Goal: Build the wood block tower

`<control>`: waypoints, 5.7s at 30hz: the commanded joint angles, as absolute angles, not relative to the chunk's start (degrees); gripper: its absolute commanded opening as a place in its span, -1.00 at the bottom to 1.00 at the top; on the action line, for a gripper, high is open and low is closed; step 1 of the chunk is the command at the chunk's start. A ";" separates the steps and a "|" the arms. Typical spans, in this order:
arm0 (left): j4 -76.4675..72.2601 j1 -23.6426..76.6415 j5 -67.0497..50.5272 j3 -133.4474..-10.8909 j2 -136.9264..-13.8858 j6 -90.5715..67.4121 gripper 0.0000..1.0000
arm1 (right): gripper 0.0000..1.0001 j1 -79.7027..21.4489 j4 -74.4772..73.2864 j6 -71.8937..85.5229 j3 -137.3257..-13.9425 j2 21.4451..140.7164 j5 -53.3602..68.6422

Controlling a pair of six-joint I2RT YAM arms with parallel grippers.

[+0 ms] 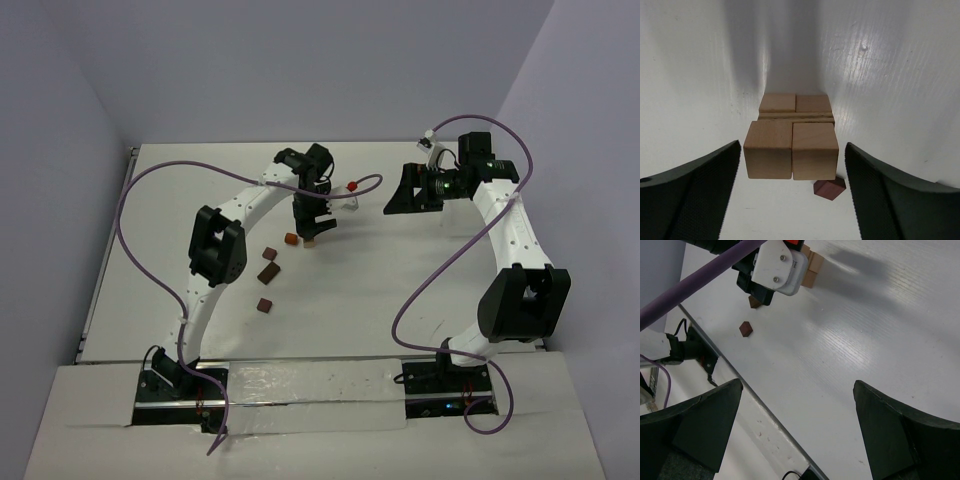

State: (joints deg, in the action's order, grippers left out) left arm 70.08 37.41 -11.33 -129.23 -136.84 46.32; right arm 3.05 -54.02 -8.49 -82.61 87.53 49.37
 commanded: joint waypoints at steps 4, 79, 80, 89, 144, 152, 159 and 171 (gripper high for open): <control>70.79 37.62 -12.37 -130.49 -136.90 46.49 0.99 | 0.99 3.52 -54.76 -9.23 -85.32 87.38 50.91; 30.13 -11.16 -36.63 -71.51 -62.13 -6.72 0.99 | 0.99 -54.45 -43.24 3.12 -106.40 121.28 9.58; 30.28 -11.16 -37.12 -71.60 -62.48 -6.28 0.99 | 0.99 -54.55 -43.65 2.48 -107.31 122.44 9.17; 29.66 -11.16 -42.43 -71.36 -63.11 -5.32 0.99 | 0.99 -54.84 -44.16 -2.10 -108.63 128.47 7.54; 29.72 -11.16 -56.77 -75.14 -66.70 -0.62 0.99 | -0.12 -44.26 -63.82 -36.83 -112.45 111.54 19.93; 28.04 -10.59 -57.79 -76.18 -68.69 -1.27 0.99 | -0.10 -38.33 -73.17 -49.32 -121.39 115.24 19.05; 28.60 -9.37 -57.28 -76.11 -68.73 -0.62 0.99 | -0.18 -35.53 -71.78 -55.91 -122.07 117.57 21.09; 28.06 -6.94 -54.49 -79.18 -72.20 -1.67 0.99 | -0.26 -33.57 -69.39 -61.06 -126.11 123.21 26.81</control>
